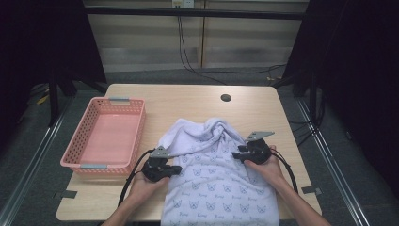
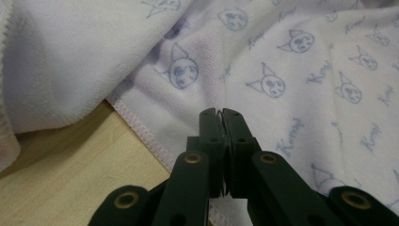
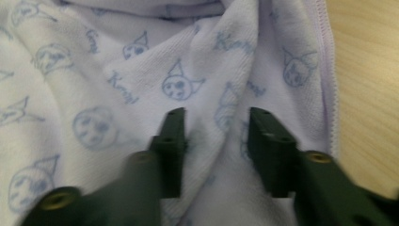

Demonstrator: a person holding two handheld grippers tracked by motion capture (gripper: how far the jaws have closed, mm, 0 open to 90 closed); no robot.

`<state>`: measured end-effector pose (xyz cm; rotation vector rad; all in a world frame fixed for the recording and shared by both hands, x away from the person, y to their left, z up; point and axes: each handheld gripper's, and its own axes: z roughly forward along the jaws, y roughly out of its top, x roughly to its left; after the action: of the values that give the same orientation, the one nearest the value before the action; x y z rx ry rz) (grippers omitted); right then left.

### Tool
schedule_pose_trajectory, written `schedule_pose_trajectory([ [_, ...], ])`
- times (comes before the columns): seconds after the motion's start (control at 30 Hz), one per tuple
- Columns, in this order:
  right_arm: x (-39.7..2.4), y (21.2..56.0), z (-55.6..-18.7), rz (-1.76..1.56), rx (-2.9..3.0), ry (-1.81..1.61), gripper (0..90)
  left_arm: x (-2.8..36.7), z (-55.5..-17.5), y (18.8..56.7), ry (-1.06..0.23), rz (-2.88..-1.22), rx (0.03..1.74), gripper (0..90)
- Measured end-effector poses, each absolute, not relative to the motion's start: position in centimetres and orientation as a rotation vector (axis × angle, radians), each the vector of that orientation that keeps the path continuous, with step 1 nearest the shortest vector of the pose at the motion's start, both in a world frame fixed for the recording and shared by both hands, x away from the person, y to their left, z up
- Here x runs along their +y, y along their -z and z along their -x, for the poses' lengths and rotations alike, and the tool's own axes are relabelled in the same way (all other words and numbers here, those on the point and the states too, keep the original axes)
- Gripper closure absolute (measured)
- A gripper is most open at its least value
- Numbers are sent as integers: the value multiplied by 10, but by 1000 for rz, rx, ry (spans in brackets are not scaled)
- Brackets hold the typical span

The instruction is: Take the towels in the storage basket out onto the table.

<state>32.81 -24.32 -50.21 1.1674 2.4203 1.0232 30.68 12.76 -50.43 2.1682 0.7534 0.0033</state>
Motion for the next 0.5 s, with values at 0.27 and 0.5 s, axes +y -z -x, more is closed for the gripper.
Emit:
schedule_pose_trajectory([
  [0.27, -264, 497, -285, -1172, 2507, -1024, 836, 129, -291, 502, 37, -2207, 699, 881],
  [0.5, -274, 491, -224, -1180, 2593, -1013, 840, 123, -258, 498, 139, -2254, 636, 880],
])
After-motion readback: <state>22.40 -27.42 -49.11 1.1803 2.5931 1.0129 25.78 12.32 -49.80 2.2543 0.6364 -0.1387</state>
